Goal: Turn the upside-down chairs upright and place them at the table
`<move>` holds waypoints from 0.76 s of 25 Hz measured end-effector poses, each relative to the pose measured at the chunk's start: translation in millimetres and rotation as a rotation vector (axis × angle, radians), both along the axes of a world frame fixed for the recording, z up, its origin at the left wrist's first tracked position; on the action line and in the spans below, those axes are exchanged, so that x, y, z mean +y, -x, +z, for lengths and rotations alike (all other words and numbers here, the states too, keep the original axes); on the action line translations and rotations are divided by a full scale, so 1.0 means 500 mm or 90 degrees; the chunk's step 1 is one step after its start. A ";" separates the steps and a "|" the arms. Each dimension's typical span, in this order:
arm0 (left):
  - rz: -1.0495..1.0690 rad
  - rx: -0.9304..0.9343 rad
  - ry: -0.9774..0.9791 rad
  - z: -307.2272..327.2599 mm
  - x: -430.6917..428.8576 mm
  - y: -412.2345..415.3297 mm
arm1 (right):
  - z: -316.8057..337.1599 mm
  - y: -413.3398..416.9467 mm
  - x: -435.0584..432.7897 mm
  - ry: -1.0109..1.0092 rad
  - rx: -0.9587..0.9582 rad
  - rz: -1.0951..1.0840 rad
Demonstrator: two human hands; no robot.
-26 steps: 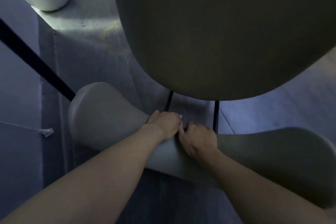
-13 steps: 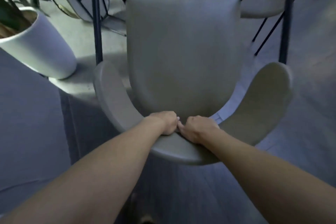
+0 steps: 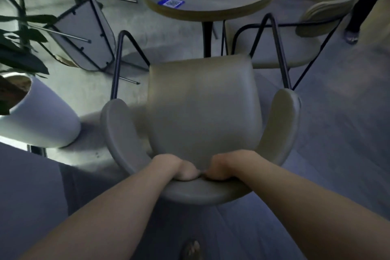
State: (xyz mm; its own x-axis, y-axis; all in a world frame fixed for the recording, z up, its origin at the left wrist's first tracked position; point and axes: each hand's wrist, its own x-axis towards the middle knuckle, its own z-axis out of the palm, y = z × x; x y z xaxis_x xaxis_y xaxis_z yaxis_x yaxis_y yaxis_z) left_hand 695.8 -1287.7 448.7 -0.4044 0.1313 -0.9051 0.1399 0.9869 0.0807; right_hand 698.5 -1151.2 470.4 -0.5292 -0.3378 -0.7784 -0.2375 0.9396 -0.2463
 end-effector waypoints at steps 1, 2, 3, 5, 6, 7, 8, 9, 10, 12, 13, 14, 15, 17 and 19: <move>0.017 0.005 -0.011 0.013 -0.008 0.012 | 0.010 0.010 -0.014 0.029 -0.001 0.006; 0.024 -0.001 -0.016 0.019 -0.014 0.017 | 0.022 0.015 -0.021 0.059 -0.011 0.002; 0.021 -0.017 -0.021 0.026 -0.017 0.018 | 0.023 0.022 -0.025 0.059 -0.053 -0.019; 0.014 -0.072 -0.036 0.025 -0.028 0.001 | 0.008 0.010 -0.039 0.008 -0.166 -0.045; -0.004 -0.094 -0.033 0.022 -0.034 -0.012 | 0.003 0.000 -0.051 -0.020 -0.208 -0.031; -0.017 -0.103 -0.023 0.010 -0.039 -0.023 | -0.011 -0.011 -0.060 -0.040 -0.227 -0.022; -0.021 -0.112 -0.008 -0.007 -0.043 -0.029 | -0.023 -0.019 -0.063 -0.050 -0.227 -0.021; 0.005 -0.129 -0.003 -0.020 -0.045 -0.042 | -0.030 -0.026 -0.065 -0.058 -0.228 -0.026; 0.024 -0.124 -0.010 -0.021 -0.047 -0.045 | -0.029 -0.027 -0.065 -0.050 -0.212 -0.026; 0.030 -0.064 -0.025 0.005 -0.041 -0.051 | -0.021 -0.030 -0.061 -0.034 -0.153 -0.006; 0.032 -0.015 -0.037 0.024 -0.040 -0.054 | -0.015 -0.035 -0.058 -0.025 -0.094 0.014; 0.015 0.039 -0.047 0.045 -0.043 -0.057 | -0.002 -0.042 -0.055 -0.002 -0.029 0.025; 0.003 0.090 -0.053 0.062 -0.051 -0.065 | 0.012 -0.053 -0.051 0.023 0.025 0.022; 0.038 0.223 -0.094 0.102 -0.068 -0.095 | 0.049 -0.082 -0.044 0.065 0.130 -0.027; -0.007 0.384 -0.085 0.136 -0.077 -0.148 | 0.081 -0.118 -0.036 0.060 0.245 -0.055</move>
